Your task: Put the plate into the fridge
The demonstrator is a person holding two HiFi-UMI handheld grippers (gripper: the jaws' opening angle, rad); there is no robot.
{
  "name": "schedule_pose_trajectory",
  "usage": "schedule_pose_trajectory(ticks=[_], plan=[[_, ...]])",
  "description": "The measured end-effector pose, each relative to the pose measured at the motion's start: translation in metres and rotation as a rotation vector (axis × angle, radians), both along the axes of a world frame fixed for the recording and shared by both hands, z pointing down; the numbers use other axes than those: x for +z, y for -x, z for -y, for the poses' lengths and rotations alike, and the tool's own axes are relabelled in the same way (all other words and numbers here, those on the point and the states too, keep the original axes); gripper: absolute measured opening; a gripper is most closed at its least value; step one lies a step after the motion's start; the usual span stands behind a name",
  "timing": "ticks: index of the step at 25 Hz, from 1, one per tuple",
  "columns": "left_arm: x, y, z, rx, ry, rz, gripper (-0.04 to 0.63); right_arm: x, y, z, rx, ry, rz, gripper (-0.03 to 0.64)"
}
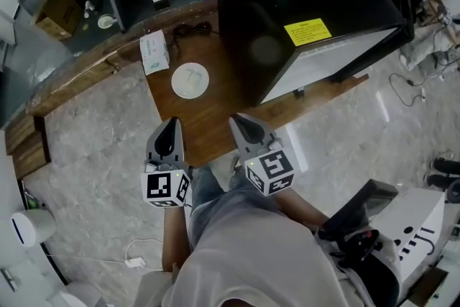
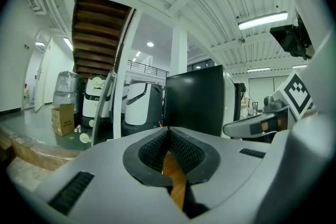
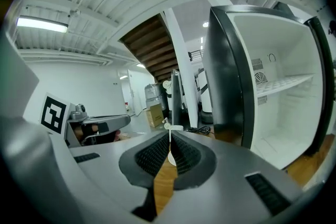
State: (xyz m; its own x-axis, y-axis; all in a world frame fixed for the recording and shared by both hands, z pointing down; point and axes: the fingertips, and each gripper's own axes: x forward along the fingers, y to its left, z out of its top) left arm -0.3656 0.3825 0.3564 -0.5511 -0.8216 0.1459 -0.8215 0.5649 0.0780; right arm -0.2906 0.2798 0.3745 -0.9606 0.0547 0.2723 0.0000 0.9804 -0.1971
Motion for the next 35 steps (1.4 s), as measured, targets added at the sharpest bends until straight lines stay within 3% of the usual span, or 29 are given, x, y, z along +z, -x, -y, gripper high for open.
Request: schedule_pose_trajectory(ticks=[4, 9, 13, 16, 20, 24, 27, 31, 35], plan=[[0.022, 0.090, -0.001, 0.057, 0.067, -0.015, 0.020, 0.022, 0.067, 0.000, 0.060, 0.012, -0.055, 0.018], [0.058, 0.231, 0.008, 0.134, 0.166, -0.023, 0.021, 0.060, 0.173, 0.000, 0.110, 0.049, -0.131, 0.018], [0.124, 0.346, 0.051, 0.237, 0.287, -0.062, 0.021, 0.112, 0.269, 0.019, 0.134, 0.138, -0.178, 0.018], [0.188, 0.395, 0.088, 0.306, 0.355, -0.129, 0.027, 0.168, 0.308, 0.040, 0.196, 0.201, -0.229, 0.019], [0.260, 0.428, 0.125, 0.418, 0.464, -0.220, 0.065, 0.228, 0.344, 0.070, 0.314, 0.302, -0.275, 0.020], [0.305, 0.423, 0.143, 0.558, 0.574, -0.294, 0.094, 0.268, 0.355, 0.085, 0.407, 0.380, -0.340, 0.026], [0.334, 0.427, 0.153, 0.615, 0.648, -0.299, 0.109, 0.298, 0.359, 0.087, 0.420, 0.448, -0.377, 0.112], [0.355, 0.427, 0.170, 0.677, 0.697, -0.359, 0.115, 0.326, 0.358, 0.095, 0.450, 0.537, -0.401, 0.116], [0.371, 0.421, 0.178, 0.745, 0.751, -0.425, 0.115, 0.348, 0.361, 0.100, 0.474, 0.696, -0.385, 0.118]])
